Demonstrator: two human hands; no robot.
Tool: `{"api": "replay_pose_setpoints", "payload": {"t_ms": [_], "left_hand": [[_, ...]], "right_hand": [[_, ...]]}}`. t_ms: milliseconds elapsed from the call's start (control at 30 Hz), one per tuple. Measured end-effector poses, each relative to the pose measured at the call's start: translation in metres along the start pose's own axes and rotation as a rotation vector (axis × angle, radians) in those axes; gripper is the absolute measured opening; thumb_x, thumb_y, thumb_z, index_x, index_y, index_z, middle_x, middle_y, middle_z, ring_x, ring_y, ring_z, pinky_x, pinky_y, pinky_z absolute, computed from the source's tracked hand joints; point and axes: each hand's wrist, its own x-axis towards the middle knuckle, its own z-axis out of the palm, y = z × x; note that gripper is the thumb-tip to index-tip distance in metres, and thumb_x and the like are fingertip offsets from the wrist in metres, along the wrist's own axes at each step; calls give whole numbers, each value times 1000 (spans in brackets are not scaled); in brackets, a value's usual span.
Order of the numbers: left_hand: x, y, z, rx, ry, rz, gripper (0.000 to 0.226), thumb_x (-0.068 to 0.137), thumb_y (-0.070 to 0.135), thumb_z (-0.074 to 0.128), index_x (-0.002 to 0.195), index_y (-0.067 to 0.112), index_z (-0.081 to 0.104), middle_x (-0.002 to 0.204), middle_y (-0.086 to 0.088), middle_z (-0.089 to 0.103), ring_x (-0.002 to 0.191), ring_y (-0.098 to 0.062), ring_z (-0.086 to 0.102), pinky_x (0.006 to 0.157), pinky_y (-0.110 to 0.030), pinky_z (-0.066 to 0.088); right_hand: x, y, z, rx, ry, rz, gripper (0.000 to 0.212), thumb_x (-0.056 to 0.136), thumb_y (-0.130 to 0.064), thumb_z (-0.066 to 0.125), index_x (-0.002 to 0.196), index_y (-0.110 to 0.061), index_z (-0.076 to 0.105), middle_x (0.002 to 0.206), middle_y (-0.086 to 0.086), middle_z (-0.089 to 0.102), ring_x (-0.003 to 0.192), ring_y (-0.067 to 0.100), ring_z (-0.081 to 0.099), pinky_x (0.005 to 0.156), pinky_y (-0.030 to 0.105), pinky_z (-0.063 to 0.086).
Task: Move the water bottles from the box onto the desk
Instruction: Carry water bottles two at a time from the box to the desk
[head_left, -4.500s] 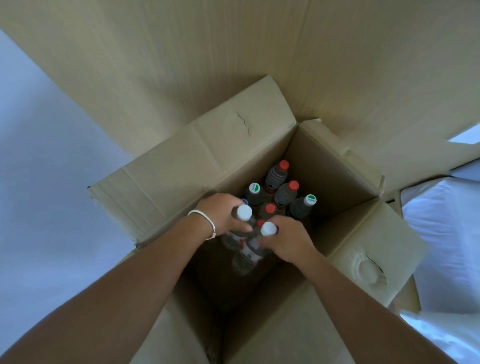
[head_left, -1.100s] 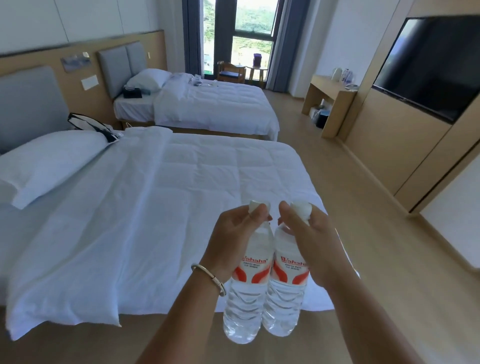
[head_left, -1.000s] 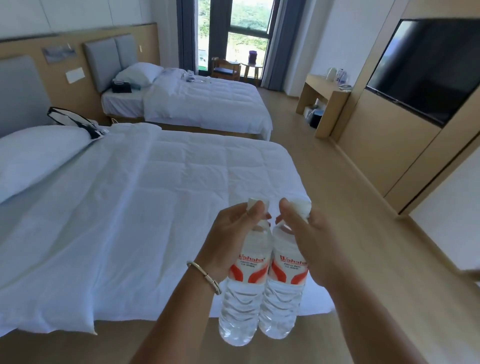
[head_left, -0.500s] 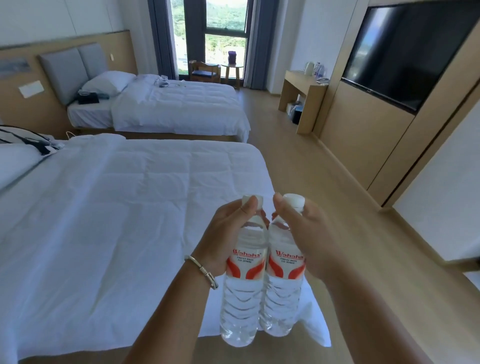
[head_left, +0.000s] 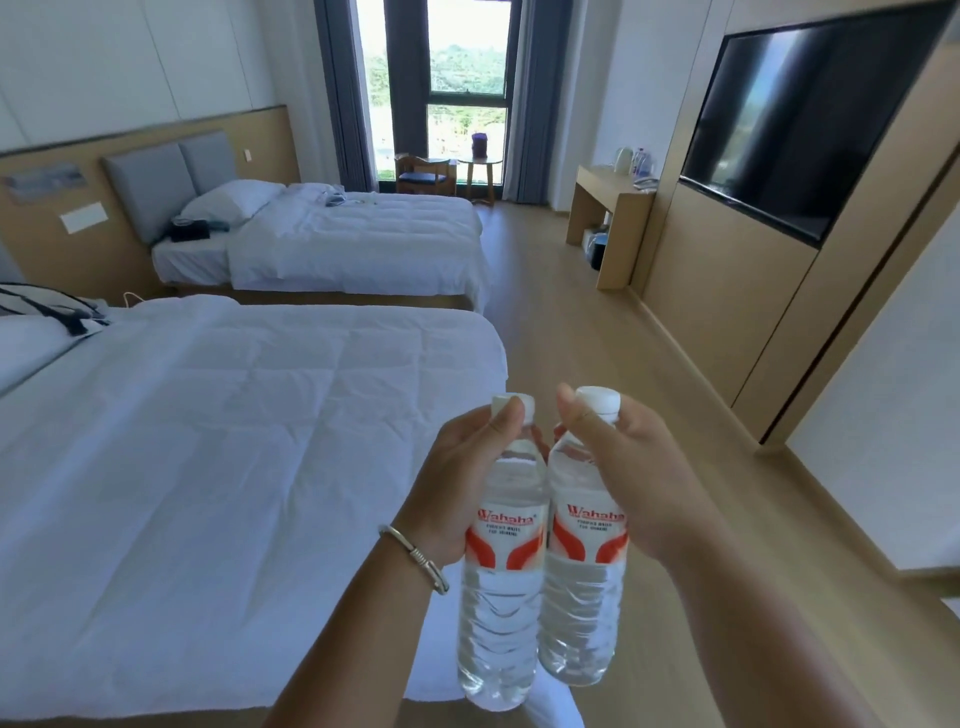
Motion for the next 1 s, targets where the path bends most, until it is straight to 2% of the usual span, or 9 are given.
{"api": "replay_pose_setpoints", "payload": {"t_ms": [100,200,400,500,600,700,833,933,1000], "left_hand": [[23,-2,37,25,-2,8,56,88,54,51,99,2,67,97,-16,73,93,-34,71,87,-54,54],[52,-9,66,33,-5,8,50,88,55,51,92,9,70,95,-14,74,92,-33,72,86,-53,54],[138,-32,115,26,-12,-3,57,88,58,52,105,7,69,103,-15,74,99,-34,70,94,-62,50],[190,-41,138,20,3,-6,57,87,58,50,105,7,69,102,-12,74,98,-31,71,93,-61,51],[247,-43,157,28,27,-17,58,84,64,51,103,13,70,102,-6,75,98,-27,72,93,-58,53],[299,-45,175,13,25,-16,64,79,71,54,104,14,69,105,-9,74,101,-30,71,93,-61,52],[357,-48,202,14,40,-29,64,70,79,53,106,30,72,111,0,74,105,-26,70,95,-56,52],[391,-50,222,3,52,-41,55,72,74,57,104,32,73,108,2,75,103,-24,71,95,-54,53],[415,-51,236,4,63,-48,47,74,69,56,99,34,74,104,4,75,100,-22,72,94,-53,54]], "right_hand": [[13,5,-39,35,8,-5,44,92,-46,61,78,-5,60,73,8,62,68,24,59,69,40,48],[34,13,-72,47,10,13,37,91,-48,61,75,-14,63,73,7,63,68,24,60,70,40,49],[106,37,-136,26,-16,11,37,92,-48,61,75,-15,60,71,8,60,65,25,58,68,40,49],[155,44,-166,-21,-26,1,41,90,-53,62,72,-17,60,70,9,61,64,26,59,68,42,49],[208,43,-197,-84,-23,-16,51,87,-56,58,78,-5,59,75,18,66,64,29,63,68,37,52],[251,42,-224,-113,-8,-36,55,88,-54,56,86,1,58,81,21,65,70,36,65,64,31,51],[303,47,-260,-108,11,-57,52,90,-51,56,85,0,58,75,17,65,63,22,62,55,18,49],[335,53,-284,-67,5,-46,52,91,-50,58,83,1,55,69,11,62,62,19,59,59,25,49],[356,58,-301,-48,2,-42,52,91,-50,58,84,2,55,71,14,63,63,20,59,60,24,50]]}}
